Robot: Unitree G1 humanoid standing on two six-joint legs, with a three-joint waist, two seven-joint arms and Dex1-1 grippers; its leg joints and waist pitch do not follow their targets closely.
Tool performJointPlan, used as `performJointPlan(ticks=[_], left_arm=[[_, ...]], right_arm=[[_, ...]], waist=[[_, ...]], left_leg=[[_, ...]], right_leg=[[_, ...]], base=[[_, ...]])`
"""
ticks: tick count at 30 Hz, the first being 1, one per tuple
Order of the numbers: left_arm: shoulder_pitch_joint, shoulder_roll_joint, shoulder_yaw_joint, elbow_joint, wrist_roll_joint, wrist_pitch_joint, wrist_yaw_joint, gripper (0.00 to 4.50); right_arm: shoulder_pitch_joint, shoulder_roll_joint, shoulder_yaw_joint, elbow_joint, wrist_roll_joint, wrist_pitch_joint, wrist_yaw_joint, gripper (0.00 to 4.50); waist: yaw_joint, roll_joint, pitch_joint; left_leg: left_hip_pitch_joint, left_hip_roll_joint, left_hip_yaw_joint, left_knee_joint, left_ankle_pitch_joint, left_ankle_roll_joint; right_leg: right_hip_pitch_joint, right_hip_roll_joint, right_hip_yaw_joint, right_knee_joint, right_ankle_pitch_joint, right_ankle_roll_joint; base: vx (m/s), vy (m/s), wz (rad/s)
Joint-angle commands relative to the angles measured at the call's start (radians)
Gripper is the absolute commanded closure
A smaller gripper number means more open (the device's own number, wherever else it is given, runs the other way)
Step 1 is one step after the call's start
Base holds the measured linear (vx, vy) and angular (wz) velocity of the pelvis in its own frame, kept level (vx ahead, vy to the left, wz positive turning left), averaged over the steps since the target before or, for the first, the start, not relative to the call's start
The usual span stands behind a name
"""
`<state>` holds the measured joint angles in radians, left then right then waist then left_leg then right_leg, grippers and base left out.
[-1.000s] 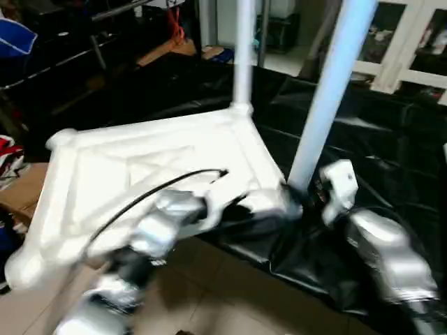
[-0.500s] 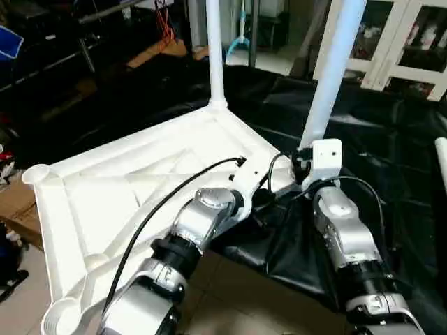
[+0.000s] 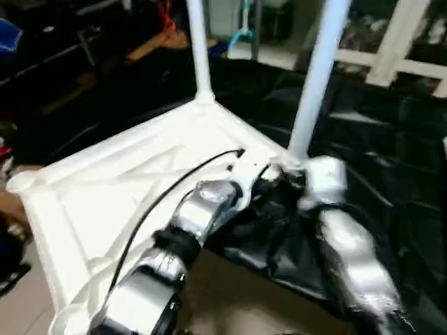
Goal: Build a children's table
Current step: Rotate leg to tighten
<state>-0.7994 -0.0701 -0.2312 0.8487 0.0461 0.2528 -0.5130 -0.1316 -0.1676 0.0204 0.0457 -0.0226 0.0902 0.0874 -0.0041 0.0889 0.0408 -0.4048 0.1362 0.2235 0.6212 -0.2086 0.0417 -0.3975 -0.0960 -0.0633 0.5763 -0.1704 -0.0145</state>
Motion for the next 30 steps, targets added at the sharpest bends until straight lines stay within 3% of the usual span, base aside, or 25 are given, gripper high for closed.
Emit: performJointPlan(ticks=[1, 4, 5, 6, 7, 8, 9, 10, 12, 13, 14, 15, 16, 17, 18, 20, 21, 23, 24, 27, 28, 29, 30], left_arm=[[-0.06, -0.013, 0.015, 0.059, 0.009, -0.071, 0.011, 4.5], [-0.155, -0.079, 0.023, 0.161, 0.005, -0.162, 0.009, 4.5], [-0.174, -0.095, 0.022, 0.177, 0.004, -0.183, 0.004, 4.5], [-0.193, -0.115, 0.021, 0.193, 0.003, -0.209, -0.003, 4.5], [-0.193, -0.115, 0.021, 0.193, 0.003, -0.209, -0.003, 4.5], [-0.211, -0.137, 0.016, 0.215, 0.001, -0.243, -0.023, 4.5], [-0.218, -0.146, 0.014, 0.227, 0.0, -0.26, -0.036, 4.5], [-0.218, -0.146, 0.014, 0.227, 0.0, -0.26, -0.036, 4.5], [-0.225, -0.155, 0.007, 0.253, 0.009, -0.318, -0.034, 4.5], [-0.225, -0.155, 0.007, 0.253, 0.009, -0.318, -0.034, 4.5], [-0.231, -0.158, 0.013, 0.274, 0.013, -0.349, -0.026, 4.5], [-0.235, -0.158, 0.02, 0.288, 0.012, -0.37, -0.028, 4.5], [-0.235, -0.158, 0.02, 0.288, 0.012, -0.37, -0.028, 4.5], [-0.241, -0.158, 0.029, 0.306, 0.012, -0.387, -0.031, 4.23], [-0.241, -0.158, 0.029, 0.306, 0.012, -0.387, -0.031, 4.23], [-0.25, -0.149, 0.043, 0.32, 0.005, -0.404, -0.027, 4.23], [-0.256, -0.142, 0.049, 0.327, 0.004, -0.424, -0.013, 3.87], [-0.261, -0.137, 0.064, 0.33, -0.007, -0.456, 0.007, 3.86], [-0.261, -0.136, 0.071, 0.329, -0.015, -0.469, 0.005, 3.83], [-0.264, -0.135, 0.095, 0.337, -0.041, -0.503, -0.013, 3.72], [-0.264, -0.135, 0.095, 0.337, -0.041, -0.503, -0.013, 3.72], [-0.264, -0.135, 0.095, 0.337, -0.041, -0.503, -0.013, 3.72], [-0.261, -0.108, 0.14, 0.314, -0.09, -0.481, -0.058, 3.72]], right_arm=[[0.037, -0.006, -0.035, -0.056, -0.05, 0.037, -0.035, 0.84], [0.099, -0.011, -0.074, -0.079, -0.09, 0.065, -0.087, 0.84], [0.11, -0.012, -0.08, -0.082, -0.094, 0.073, -0.099, 0.84], [0.12, -0.013, -0.088, -0.087, -0.096, 0.083, -0.115, 0.84], [0.12, -0.013, -0.088, -0.087, -0.096, 0.083, -0.115, 0.84], [0.131, -0.015, -0.093, -0.103, -0.093, 0.1, -0.13, 0.84], [0.137, -0.016, -0.092, -0.114, -0.091, 0.109, -0.135, 0.84], [0.137, -0.016, -0.092, -0.114, -0.091, 0.109, -0.135, 0.84], [0.143, -0.012, -0.09, -0.138, -0.094, 0.127, -0.136, 0.84], [0.143, -0.012, -0.09, -0.138, -0.094, 0.127, -0.136, 0.84], [0.145, -0.006, -0.092, -0.148, -0.1, 0.134, -0.134, 0.84], [0.145, 0.002, -0.09, -0.153, -0.102, 0.14, -0.129, 0.84], [0.145, 0.002, -0.09, -0.153, -0.102, 0.14, -0.129, 0.84], [0.146, 0.007, -0.088, -0.157, -0.103, 0.145, -0.127, 0.76], [0.146, 0.007, -0.088, -0.157, -0.103, 0.145, -0.127, 0.76], [0.137, 0.017, -0.077, -0.146, -0.094, 0.149, -0.12, 0.76], [0.129, 0.02, -0.069, -0.138, -0.09, 0.152, -0.119, 0.73], [0.113, 0.019, -0.058, -0.128, -0.089, 0.157, -0.118, 0.73], [0.108, 0.017, -0.054, -0.124, -0.089, 0.159, -0.116, 0.73], [0.098, 0.015, -0.048, -0.119, -0.094, 0.166, -0.107, 0.73], [0.098, 0.015, -0.048, -0.119, -0.094, 0.166, -0.107, 0.73], [0.098, 0.015, -0.048, -0.119, -0.094, 0.166, -0.107, 0.73], [0.094, 0.016, -0.044, -0.115, -0.094, 0.167, -0.093, 0.73]], waist=[[-0.007, 0.003, -0.069], [-0.015, 0.0, -0.067], [-0.015, 0.01, -0.064], [-0.014, 0.025, -0.065], [-0.017, 0.013, -0.065], [-0.021, 0.012, -0.068], [-0.025, 0.03, -0.065], [-0.029, 0.028, -0.069], [-0.03, 0.033, -0.07], [-0.03, 0.045, -0.07], [-0.033, 0.036, -0.071], [-0.032, 0.035, -0.075], [-0.031, 0.04, -0.076], [-0.031, 0.036, -0.078], [-0.03, 0.041, -0.08], [-0.028, 0.04, -0.08], [-0.025, 0.028, -0.08], [-0.02, 0.033, -0.075], [-0.021, 0.022, -0.074], [-0.024, 0.023, -0.072], [-0.025, 0.008, -0.072], [-0.023, 0.016, -0.072], [-0.025, -0.007, -0.072]], left_leg=[[0.034, 0.091, -0.064, -0.084, -0.125, 0.104], [0.044, 0.086, -0.061, -0.084, -0.246, 0.069], [0.043, 0.084, -0.061, -0.082, -0.247, 0.07], [0.038, 0.084, -0.063, -0.081, -0.234, 0.081], [0.031, 0.085, -0.065, -0.081, -0.216, 0.1], [0.023, 0.083, -0.065, -0.078, -0.193, 0.114], [0.025, 0.083, -0.064, -0.075, -0.175, 0.139], [0.022, 0.083, -0.067, -0.072, -0.157, 0.155], [0.019, 0.081, -0.066, -0.067, -0.131, 0.18], [0.024, 0.084, -0.067, -0.067, -0.13, 0.187], [0.021, 0.085, -0.069, -0.066, -0.123, 0.191], [0.018, 0.084, -0.069, -0.062, -0.093, 0.205], [0.018, 0.083, -0.068, -0.059, -0.073, 0.218], [0.019, 0.084, -0.068, -0.057, -0.059, 0.223], [0.018, 0.084, -0.069, -0.053, -0.031, 0.236], [0.017, 0.087, -0.069, -0.052, -0.005, 0.254], [0.015, 0.086, -0.068, -0.052, -0.018, 0.254], [0.022, 0.088, -0.065, -0.057, -0.055, 0.237], [0.019, 0.087, -0.066, -0.059, -0.074, 0.224], [0.023, 0.087, -0.065, -0.063, -0.11, 0.202], [0.022, 0.087, -0.064, -0.063, -0.111, 0.2], [0.023, 0.087, -0.064, -0.064, -0.111, 0.193], [0.021, 0.086, -0.061, -0.065, -0.119, 0.192]], right_leg=[[0.042, -0.07, 0.038, -0.052, -0.035, -0.205], [0.036, -0.071, 0.037, -0.073, -0.15, -0.204], [0.034, -0.073, 0.037, -0.073, -0.162, -0.203], [0.039, -0.076, 0.036, -0.071, -0.169, -0.201], [0.041, -0.074, 0.033, -0.071, -0.169, -0.193], [0.047, -0.076, 0.033, -0.066, -0.152, -0.191], [0.039, -0.073, 0.029, -0.07, -0.152, -0.178], [0.044, -0.074, 0.028, -0.065, -0.145, -0.174], [0.04, -0.074, 0.026, -0.064, -0.139, -0.172], [0.036, -0.069, 0.024, -0.066, -0.141, -0.17], [0.039, -0.069, 0.024, -0.063, -0.127, -0.173], [0.04, -0.071, 0.024, -0.055, -0.093, -0.178], [0.04, -0.072, 0.023, -0.052, -0.078, -0.181], [0.039, -0.073, 0.023, -0.049, -0.063, -0.184], [0.037, -0.072, 0.022, -0.044, -0.039, -0.187], [0.036, -0.072, 0.021, -0.04, -0.018, -0.193], [0.037, -0.074, 0.022, -0.04, -0.039, -0.198], [0.031, -0.071, 0.021, -0.047, -0.092, -0.195], [0.036, -0.072, 0.021, -0.046, -0.111, -0.198], [0.033, -0.069, 0.022, -0.052, -0.159, -0.185], [0.033, -0.069, 0.022, -0.053, -0.156, -0.186], [0.033, -0.072, 0.023, -0.051, -0.151, -0.19], [0.032, -0.072, 0.023, -0.053, -0.153, -0.191]], base=[[0.0, 0.0, 0.0], [0.0, 0.0, 0.0], [0.0, 0.0, 0.0], [0.0, 0.0, 0.0], [0.0, 0.0, 0.0], [0.0, 0.0, 0.0], [0.0, 0.0, 0.0], [0.0, 0.0, 0.0], [0.0, 0.0, 0.0], [0.0, 0.0, 0.0], [0.0, 0.0, 0.0], [0.0, 0.0, 0.0], [0.0, 0.0, 0.0], [0.0, 0.0, 0.0], [0.0, 0.0, 0.0], [0.0, 0.0, 0.0], [0.0, 0.0, 0.0], [0.0, 0.0, 0.0], [0.0, 0.0, 0.0], [0.0, 0.0, 0.0], [0.0, 0.0, 0.0], [0.0, 0.0, 0.0], [0.0, 0.0, 0.0]])
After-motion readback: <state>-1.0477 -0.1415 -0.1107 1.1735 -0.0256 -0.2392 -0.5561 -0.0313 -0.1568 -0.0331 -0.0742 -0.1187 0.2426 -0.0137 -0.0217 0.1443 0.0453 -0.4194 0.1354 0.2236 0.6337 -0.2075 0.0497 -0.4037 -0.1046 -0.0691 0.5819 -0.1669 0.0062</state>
